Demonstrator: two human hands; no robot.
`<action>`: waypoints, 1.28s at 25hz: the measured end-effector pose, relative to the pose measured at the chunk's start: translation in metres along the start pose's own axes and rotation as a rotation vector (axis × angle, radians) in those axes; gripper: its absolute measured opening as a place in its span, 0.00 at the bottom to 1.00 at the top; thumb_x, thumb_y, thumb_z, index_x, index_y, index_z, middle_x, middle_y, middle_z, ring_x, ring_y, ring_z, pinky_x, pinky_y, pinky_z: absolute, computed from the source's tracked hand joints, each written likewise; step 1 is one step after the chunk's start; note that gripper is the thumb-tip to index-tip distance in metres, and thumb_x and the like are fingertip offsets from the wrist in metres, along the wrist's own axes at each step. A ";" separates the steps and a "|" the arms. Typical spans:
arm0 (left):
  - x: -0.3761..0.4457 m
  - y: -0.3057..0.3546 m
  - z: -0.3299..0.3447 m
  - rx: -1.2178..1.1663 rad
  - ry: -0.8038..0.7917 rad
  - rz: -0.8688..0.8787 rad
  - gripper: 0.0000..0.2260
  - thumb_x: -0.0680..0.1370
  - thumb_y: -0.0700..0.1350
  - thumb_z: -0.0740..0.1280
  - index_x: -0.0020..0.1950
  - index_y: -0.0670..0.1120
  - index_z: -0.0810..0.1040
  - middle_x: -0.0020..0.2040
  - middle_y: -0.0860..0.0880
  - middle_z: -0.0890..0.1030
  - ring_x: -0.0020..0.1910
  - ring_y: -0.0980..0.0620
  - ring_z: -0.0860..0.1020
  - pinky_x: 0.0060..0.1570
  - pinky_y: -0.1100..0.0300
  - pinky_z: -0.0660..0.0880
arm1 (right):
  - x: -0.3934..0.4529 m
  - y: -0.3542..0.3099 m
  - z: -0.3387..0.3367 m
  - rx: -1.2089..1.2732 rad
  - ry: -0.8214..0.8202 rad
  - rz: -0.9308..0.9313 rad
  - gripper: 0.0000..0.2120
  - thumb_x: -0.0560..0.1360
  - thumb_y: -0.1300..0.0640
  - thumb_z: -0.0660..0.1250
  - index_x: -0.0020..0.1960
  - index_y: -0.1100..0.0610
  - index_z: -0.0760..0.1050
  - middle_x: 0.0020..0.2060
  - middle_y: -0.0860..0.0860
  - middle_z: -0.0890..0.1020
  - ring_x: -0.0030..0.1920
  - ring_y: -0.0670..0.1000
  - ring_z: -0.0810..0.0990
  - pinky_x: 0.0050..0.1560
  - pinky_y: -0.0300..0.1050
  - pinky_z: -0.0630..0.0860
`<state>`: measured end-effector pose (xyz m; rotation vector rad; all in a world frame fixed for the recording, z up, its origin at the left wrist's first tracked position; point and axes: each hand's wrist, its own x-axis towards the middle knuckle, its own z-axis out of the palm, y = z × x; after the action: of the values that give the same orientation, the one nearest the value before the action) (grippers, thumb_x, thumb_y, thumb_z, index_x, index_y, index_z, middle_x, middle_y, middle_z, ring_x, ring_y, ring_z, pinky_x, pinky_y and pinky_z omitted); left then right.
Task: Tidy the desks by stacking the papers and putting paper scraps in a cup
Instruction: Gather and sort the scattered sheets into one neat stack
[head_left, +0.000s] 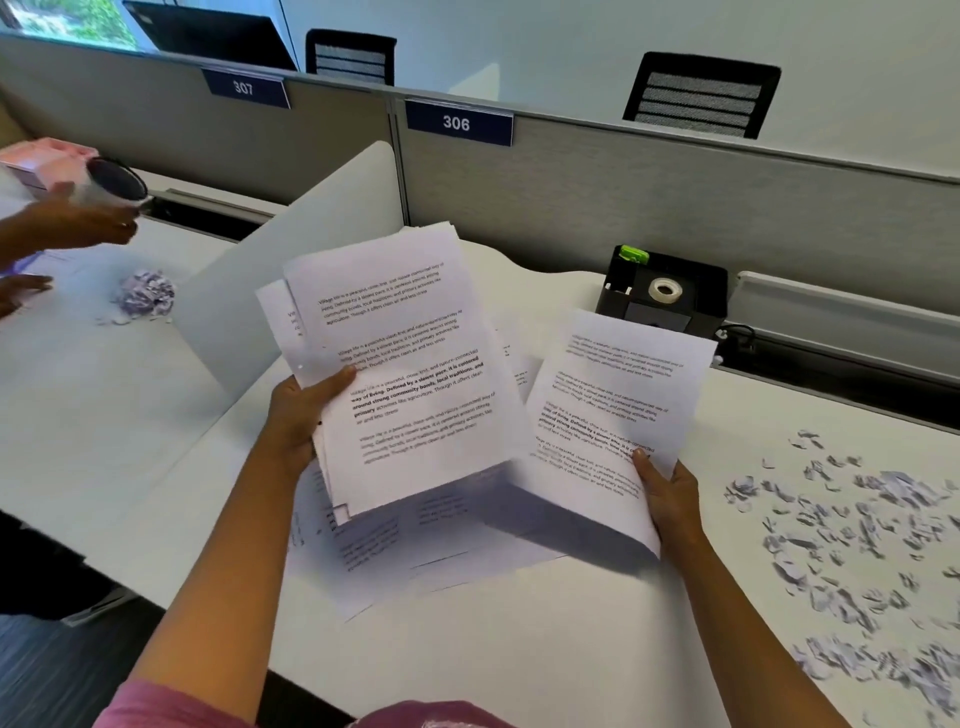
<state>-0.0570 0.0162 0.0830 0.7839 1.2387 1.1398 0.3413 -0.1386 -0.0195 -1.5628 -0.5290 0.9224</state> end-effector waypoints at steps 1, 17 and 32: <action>0.001 0.002 -0.001 0.019 -0.039 -0.009 0.15 0.72 0.39 0.74 0.58 0.43 0.81 0.53 0.44 0.85 0.52 0.43 0.84 0.50 0.48 0.81 | -0.001 -0.001 0.001 -0.019 -0.018 -0.009 0.12 0.76 0.50 0.70 0.59 0.51 0.79 0.53 0.50 0.85 0.52 0.56 0.84 0.57 0.61 0.79; -0.016 -0.052 0.083 0.167 -0.466 -0.244 0.19 0.74 0.40 0.73 0.64 0.42 0.78 0.56 0.40 0.83 0.55 0.39 0.82 0.53 0.39 0.79 | -0.035 -0.037 0.043 0.010 -0.241 -0.011 0.14 0.82 0.51 0.60 0.61 0.55 0.78 0.53 0.51 0.86 0.54 0.54 0.84 0.54 0.49 0.80; -0.037 -0.023 0.134 0.226 -0.348 0.137 0.16 0.70 0.45 0.77 0.56 0.47 0.81 0.48 0.47 0.86 0.45 0.45 0.85 0.44 0.48 0.82 | -0.029 -0.097 0.064 0.035 -0.285 -0.231 0.13 0.75 0.64 0.71 0.60 0.58 0.79 0.51 0.50 0.86 0.48 0.53 0.85 0.46 0.47 0.83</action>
<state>0.0804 -0.0099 0.0999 1.1986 1.0416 0.9300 0.2886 -0.1016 0.0813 -1.3126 -0.8713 0.9752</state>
